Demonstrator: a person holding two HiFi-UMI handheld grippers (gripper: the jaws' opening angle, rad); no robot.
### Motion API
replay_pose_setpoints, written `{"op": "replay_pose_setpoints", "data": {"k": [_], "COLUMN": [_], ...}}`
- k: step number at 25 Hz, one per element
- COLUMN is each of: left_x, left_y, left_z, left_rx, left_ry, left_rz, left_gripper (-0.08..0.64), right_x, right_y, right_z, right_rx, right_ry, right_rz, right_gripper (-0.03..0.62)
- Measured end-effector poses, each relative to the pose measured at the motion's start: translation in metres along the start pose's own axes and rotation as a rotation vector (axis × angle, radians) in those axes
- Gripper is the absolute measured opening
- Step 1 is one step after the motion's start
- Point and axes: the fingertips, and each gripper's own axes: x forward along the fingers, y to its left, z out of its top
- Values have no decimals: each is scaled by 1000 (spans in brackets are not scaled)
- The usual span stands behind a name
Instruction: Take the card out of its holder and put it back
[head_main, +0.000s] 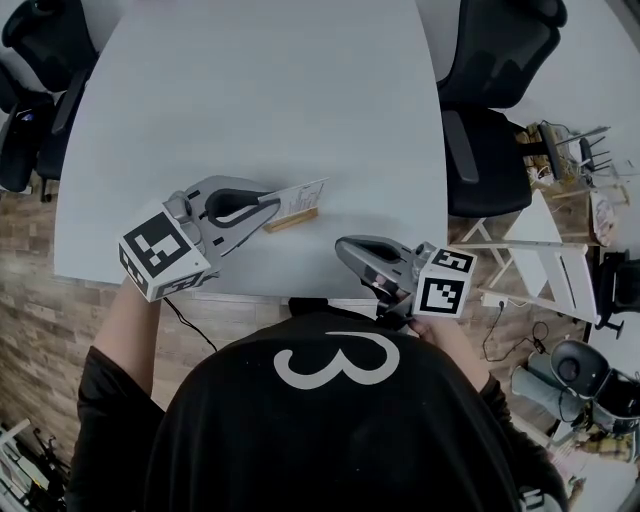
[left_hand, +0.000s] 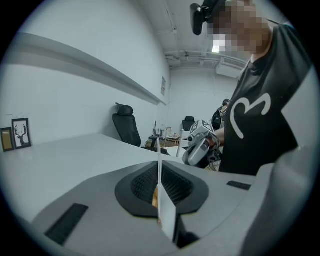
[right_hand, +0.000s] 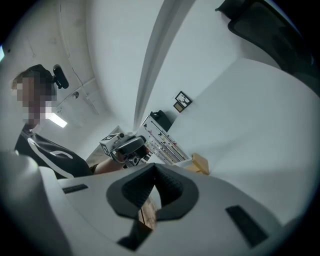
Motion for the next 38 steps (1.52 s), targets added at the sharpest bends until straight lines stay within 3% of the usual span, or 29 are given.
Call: {"op": "replay_pose_setpoints", "data": {"k": [38], "left_x": [-8], "left_y": [15], "left_z": [-15], "left_rx": [-60], "left_ry": [-60], "left_rz": [30], "left_gripper": [25], "right_x": [13], "right_y": [1], "right_z": [0], "right_rx": [2], "right_ry": [30], "right_rz": [-15], "right_gripper": [6]}}
